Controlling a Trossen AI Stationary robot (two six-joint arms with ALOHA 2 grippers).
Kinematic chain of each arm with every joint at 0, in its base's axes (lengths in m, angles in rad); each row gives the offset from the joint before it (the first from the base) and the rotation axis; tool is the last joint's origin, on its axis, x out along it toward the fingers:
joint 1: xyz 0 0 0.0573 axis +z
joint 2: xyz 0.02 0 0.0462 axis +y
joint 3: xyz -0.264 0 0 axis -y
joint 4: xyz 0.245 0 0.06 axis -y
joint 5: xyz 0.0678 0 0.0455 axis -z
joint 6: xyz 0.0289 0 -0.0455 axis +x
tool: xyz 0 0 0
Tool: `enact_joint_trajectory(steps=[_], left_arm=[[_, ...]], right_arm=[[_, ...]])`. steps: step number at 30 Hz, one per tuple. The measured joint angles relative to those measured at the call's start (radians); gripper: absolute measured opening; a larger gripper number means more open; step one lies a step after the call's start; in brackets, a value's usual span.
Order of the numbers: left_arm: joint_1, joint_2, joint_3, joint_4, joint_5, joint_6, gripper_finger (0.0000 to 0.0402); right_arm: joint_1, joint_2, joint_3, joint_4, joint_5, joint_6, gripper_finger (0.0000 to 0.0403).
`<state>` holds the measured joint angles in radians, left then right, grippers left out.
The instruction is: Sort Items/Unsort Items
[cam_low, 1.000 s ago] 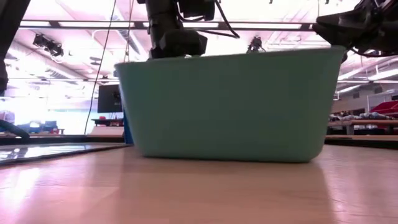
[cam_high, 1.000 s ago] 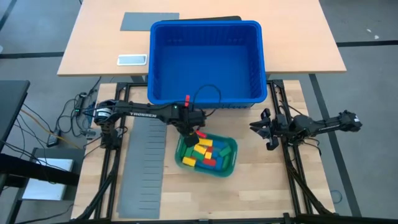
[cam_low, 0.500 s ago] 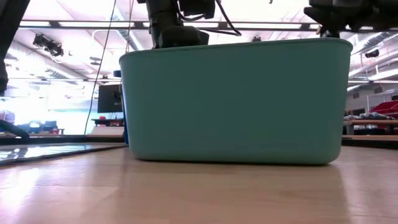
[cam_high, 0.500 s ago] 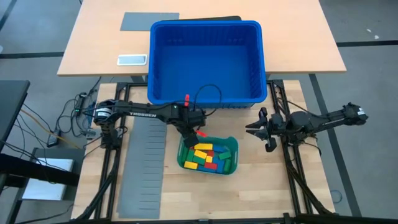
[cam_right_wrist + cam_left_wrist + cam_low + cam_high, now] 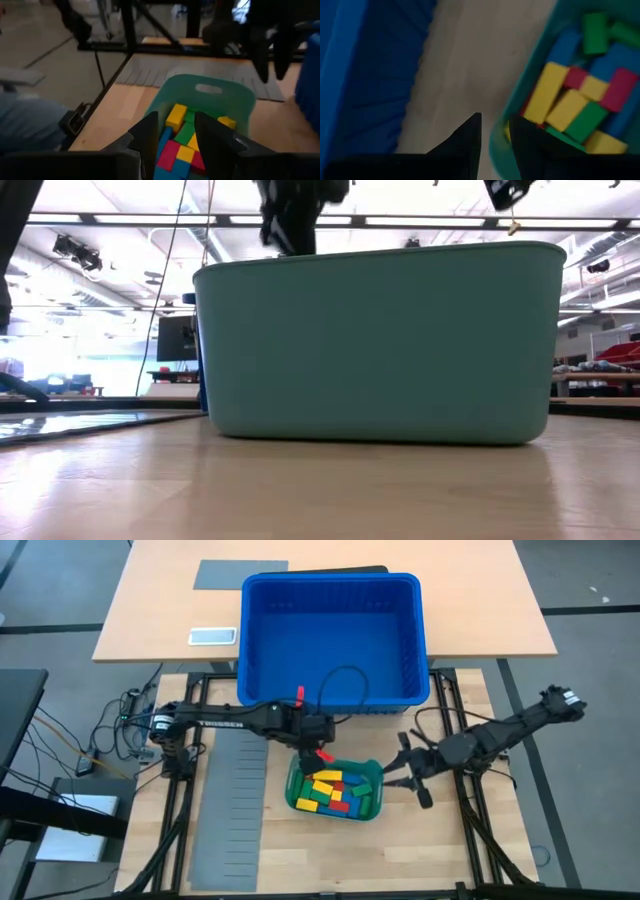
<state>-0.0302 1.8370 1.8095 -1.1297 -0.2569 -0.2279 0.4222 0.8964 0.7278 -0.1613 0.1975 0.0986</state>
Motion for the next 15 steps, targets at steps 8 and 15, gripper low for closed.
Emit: enact_joint_trajectory(steps=[8,15], left_arm=[[-0.128,0.0,0.062,0.038,-0.007,0.028,0.0106],[-0.253,0.001,0.049,0.164,-0.02,0.077,0.0106]], right_arm=[[0.126,0.161,0.181,-0.192,0.112,0.015,0.0137],[0.191,0.231,0.243,-0.228,0.126,0.075,0.0137]])
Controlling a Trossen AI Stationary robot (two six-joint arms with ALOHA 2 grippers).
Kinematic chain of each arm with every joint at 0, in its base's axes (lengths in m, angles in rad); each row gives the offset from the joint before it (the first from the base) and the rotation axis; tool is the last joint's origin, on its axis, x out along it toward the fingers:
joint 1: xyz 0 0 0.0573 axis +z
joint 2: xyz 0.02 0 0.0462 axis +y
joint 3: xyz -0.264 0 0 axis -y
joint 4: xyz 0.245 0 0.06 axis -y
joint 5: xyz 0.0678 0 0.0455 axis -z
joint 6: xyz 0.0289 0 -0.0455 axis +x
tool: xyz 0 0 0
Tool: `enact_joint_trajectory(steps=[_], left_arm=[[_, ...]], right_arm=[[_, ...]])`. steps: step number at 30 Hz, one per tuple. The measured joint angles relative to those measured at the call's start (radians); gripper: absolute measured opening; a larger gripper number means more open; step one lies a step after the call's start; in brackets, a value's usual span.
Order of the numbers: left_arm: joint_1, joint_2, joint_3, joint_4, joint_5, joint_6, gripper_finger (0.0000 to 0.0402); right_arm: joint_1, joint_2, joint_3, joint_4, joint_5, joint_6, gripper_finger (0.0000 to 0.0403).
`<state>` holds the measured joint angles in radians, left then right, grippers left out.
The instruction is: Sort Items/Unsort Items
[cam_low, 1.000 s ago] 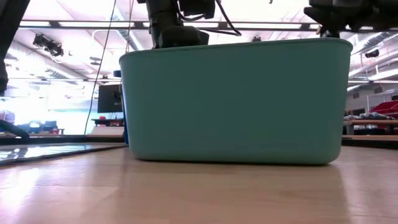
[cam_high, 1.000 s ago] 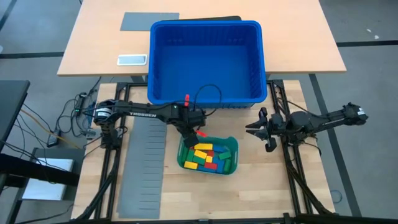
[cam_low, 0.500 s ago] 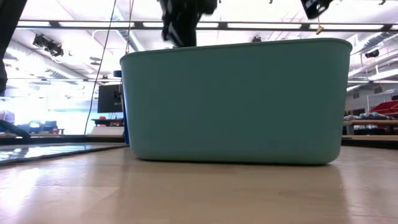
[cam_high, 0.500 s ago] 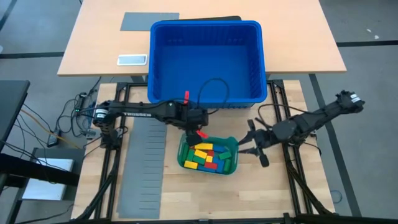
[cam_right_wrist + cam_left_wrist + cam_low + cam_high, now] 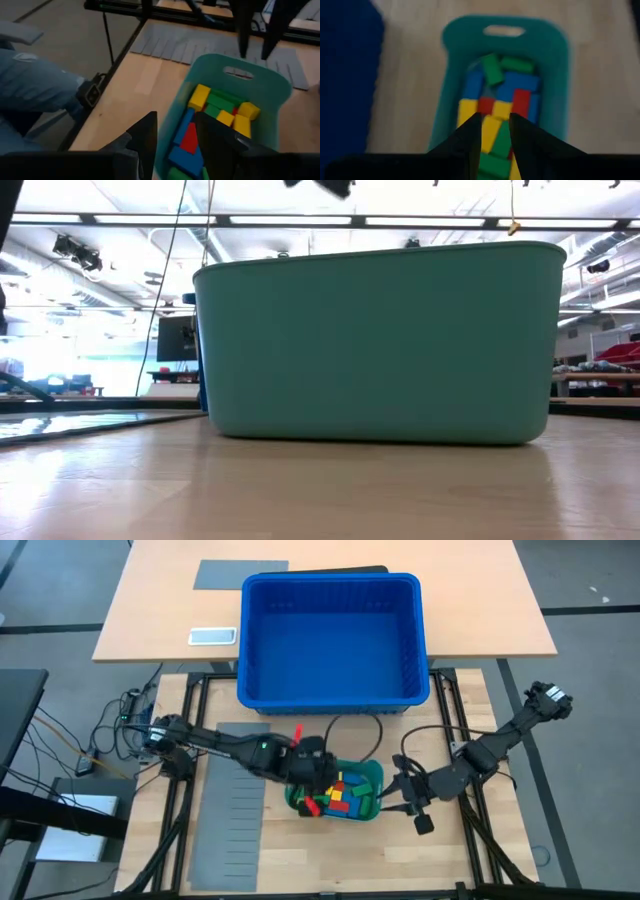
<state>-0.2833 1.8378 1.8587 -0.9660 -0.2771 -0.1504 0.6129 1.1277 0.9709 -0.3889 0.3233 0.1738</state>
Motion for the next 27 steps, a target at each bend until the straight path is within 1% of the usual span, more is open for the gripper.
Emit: enact_joint_trajectory(steps=[7,15,17,21,24,27], left_arm=[[-0.116,0.0,0.0,0.061,-0.003,0.0,0.0106],[-0.244,0.0,0.0,0.058,-0.003,-0.129,0.0106],[-0.271,0.0,0.0,0.058,-0.003,-0.167,0.0106],[-0.315,0.0,0.0,0.058,-0.03,-0.204,0.0106],[-0.334,0.0,0.0,0.058,-0.036,-0.209,0.0106],[-0.342,0.0,0.0,0.059,-0.035,-0.26,0.0106]], right_arm=[[0.037,0.081,0.006,-0.02,0.0,0.063,0.0137],[0.074,0.222,0.006,-0.042,-0.002,0.096,0.0137],[0.075,0.251,0.006,-0.066,0.014,0.096,0.0137],[0.065,0.3,0.006,-0.13,0.036,0.096,0.0137],[0.052,0.326,0.01,-0.139,0.04,0.091,0.0137],[0.041,0.348,0.01,-0.142,0.04,0.073,0.0137]])
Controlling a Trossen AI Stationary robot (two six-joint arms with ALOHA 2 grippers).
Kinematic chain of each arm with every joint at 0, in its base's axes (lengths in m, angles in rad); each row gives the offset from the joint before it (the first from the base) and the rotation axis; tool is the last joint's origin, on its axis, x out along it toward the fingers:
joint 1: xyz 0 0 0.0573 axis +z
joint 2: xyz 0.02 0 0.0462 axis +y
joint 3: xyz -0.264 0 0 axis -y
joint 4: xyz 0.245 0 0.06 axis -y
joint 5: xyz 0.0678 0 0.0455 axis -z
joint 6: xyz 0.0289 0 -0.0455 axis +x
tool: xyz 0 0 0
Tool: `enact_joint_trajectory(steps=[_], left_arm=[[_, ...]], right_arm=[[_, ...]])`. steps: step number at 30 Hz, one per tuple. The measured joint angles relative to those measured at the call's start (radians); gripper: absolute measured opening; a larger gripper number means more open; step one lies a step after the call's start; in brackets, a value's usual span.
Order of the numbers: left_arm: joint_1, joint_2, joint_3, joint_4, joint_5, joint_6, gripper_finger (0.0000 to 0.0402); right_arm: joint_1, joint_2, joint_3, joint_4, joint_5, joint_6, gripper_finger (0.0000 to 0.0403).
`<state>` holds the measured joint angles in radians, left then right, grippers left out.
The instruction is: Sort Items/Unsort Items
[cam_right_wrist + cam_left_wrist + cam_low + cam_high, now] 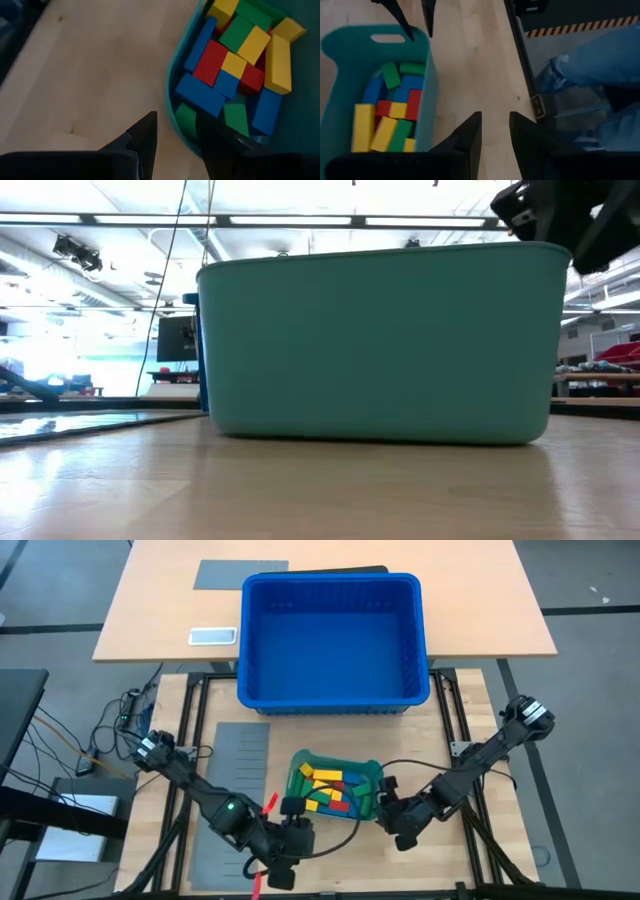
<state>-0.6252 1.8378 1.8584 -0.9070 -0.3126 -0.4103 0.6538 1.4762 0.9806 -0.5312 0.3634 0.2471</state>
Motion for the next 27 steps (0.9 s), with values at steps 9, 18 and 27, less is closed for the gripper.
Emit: enact_joint_trajectory(steps=[9,18,27], left_arm=[[0.001,0.0,0.0,0.004,0.0,-0.042,0.0106],[0.001,0.0,0.0,0.005,0.0,-0.041,0.0106],[0.001,0.0,0.0,0.005,0.0,-0.037,0.0106]], right_arm=[[-0.057,0.01,-0.002,0.013,-0.025,-0.043,0.0112],[-0.083,0.04,-0.003,0.13,-0.106,-0.113,0.0009],[-0.113,0.04,0.113,0.179,-0.129,-0.11,0.0005]])
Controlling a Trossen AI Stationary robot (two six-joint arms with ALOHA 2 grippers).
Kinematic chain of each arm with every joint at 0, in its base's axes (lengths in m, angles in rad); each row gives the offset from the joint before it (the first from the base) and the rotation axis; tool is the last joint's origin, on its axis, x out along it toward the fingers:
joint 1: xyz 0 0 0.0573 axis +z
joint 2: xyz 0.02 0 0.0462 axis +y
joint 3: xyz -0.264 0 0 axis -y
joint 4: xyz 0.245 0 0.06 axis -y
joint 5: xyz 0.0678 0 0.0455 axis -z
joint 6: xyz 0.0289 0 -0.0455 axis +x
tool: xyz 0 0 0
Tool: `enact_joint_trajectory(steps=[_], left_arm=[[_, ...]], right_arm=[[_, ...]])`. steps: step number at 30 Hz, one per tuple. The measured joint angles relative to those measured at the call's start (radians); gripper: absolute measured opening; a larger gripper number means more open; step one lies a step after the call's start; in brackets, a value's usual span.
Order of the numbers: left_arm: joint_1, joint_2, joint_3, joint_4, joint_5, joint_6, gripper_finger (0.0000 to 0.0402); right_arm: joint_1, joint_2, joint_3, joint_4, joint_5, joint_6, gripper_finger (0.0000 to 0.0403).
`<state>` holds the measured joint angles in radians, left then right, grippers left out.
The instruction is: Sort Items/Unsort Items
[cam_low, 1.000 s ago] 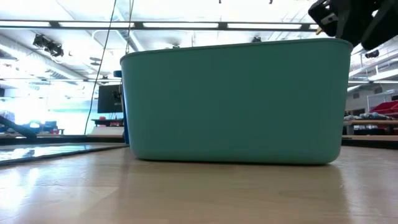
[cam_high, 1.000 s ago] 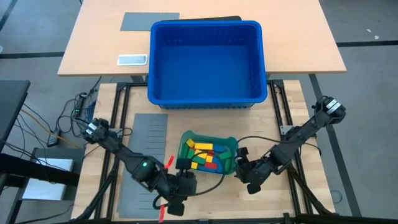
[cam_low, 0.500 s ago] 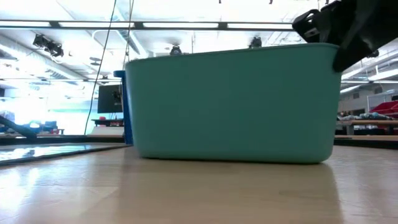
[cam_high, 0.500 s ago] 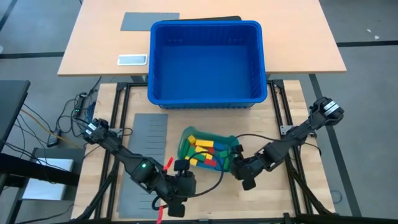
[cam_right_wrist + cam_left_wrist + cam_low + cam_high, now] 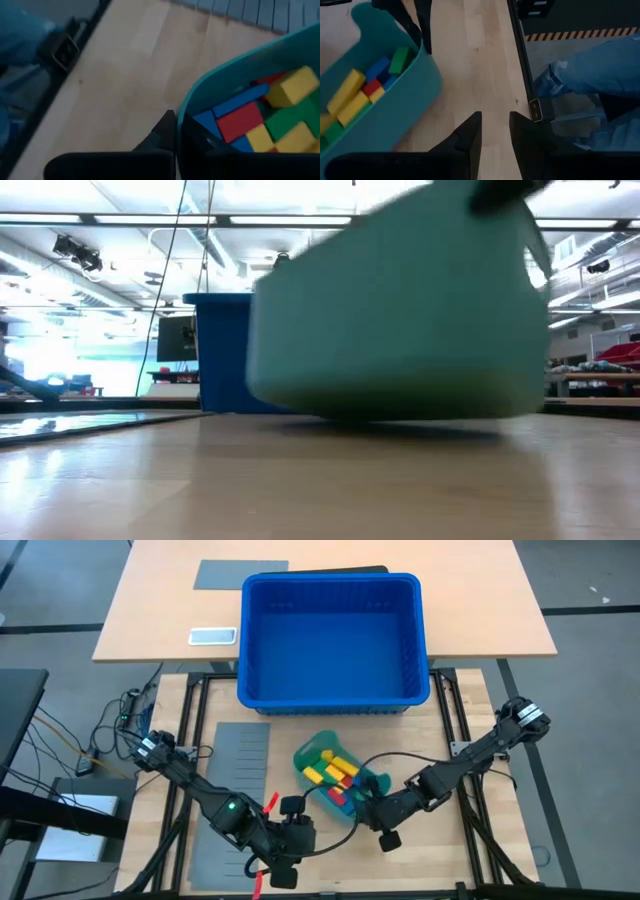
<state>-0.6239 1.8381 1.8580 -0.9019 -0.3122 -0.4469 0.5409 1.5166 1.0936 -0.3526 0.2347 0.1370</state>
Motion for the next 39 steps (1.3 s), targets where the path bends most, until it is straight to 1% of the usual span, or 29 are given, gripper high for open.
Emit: enact_joint_trajectory(steps=[3,6,11,14,19,23,25,28,31,33,36,39], left_arm=[[0.0,0.0,0.0,0.0,0.0,0.0,0.0106],[0.0,0.0,0.0,0.0,0.0,0.0,0.0106],[0.0,0.0,0.0,0.0,0.002,0.0,0.0106],[0.0,0.0,0.0,0.0,0.002,0.0,0.0106],[0.0,0.0,0.0,0.0,0.002,0.0,0.0106],[0.0,0.0,0.0,0.0,0.002,0.0,0.0106],[0.0,0.0,0.0,0.0,0.002,0.0,0.0106],[0.0,0.0,0.0,0.0,0.002,0.0,0.0106],[0.0,0.0,0.0,-0.001,0.002,0.0,0.0106],[0.0,0.0,0.0,0.0,0.002,0.0,0.0106],[0.0,0.0,0.0,0.0,0.002,0.0,0.0106],[0.0,0.0,0.0,0.0,0.002,0.0,0.0106]], right_arm=[[-0.018,0.0,0.032,0.066,-0.004,-0.004,0.0005],[-0.037,-0.001,0.033,0.131,0.006,-0.01,0.0003],[-0.066,0.0,-0.005,0.295,0.036,0.023,0.0001],[-0.074,0.001,-0.063,0.427,0.039,0.045,0.0001],[-0.075,0.001,-0.194,0.725,0.041,0.086,0.0001],[-0.074,0.001,-0.306,0.986,0.079,0.115,0.0001],[-0.074,0.001,-0.364,1.085,0.096,0.13,0.0],[-0.074,0.001,-0.437,1.17,0.138,0.16,0.0],[-0.079,0.002,-0.493,1.213,0.158,0.206,0.0],[-0.081,0.003,-0.521,1.281,0.173,0.23,0.0],[-0.083,0.003,-0.547,1.385,0.168,0.252,0.0],[-0.081,0.003,-0.555,1.459,0.128,0.271,0.0]])
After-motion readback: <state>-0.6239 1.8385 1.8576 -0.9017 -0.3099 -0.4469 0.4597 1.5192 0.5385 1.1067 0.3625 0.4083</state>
